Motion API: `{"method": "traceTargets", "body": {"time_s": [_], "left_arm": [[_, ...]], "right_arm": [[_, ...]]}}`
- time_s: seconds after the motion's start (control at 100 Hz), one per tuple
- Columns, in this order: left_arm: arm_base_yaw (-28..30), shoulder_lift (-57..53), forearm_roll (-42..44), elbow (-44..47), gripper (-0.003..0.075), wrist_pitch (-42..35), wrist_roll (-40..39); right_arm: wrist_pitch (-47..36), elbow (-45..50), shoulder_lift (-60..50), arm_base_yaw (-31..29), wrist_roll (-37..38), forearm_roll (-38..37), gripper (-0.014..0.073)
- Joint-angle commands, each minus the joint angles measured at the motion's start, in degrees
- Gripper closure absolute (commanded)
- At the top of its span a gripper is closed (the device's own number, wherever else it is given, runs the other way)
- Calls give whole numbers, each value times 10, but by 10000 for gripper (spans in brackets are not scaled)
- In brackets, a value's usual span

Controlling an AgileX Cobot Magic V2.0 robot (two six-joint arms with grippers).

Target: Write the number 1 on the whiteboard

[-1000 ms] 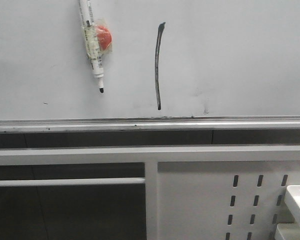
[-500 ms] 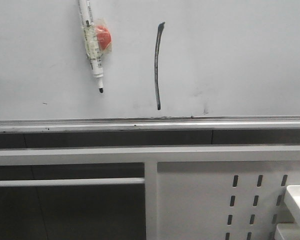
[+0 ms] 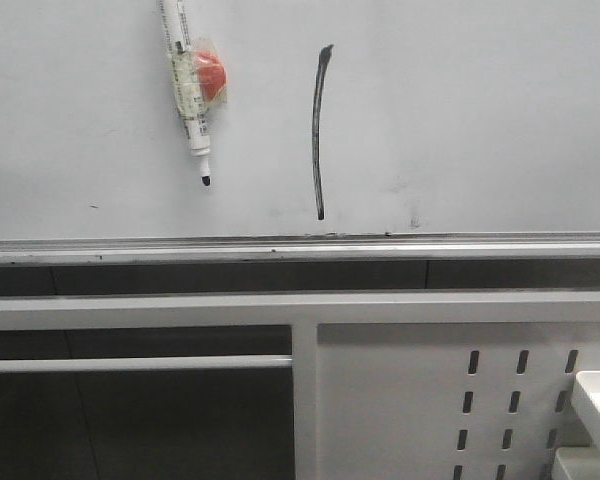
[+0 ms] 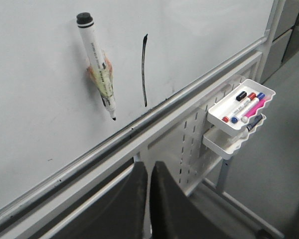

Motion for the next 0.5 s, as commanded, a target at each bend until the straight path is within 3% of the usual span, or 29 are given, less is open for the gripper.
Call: {"method": "traceTargets", "body": {"time_s": [0.0,0.18,0.35,0.49], "left_arm": [[5,-7,1,12,740,-128,2],[64,-111,0,110,740,-292,-3],[154,-250,-2,170,740,-302,-5],[214,-300,-2,190,740,-310,-5]], "right_arm": [[-47,-14,7,-5,0,3,651],[-47,-14,7,-5,0,3,651],[-47,-14,7,-5,0,3,651],[-47,-14,7,-5,0,3,651]]}}
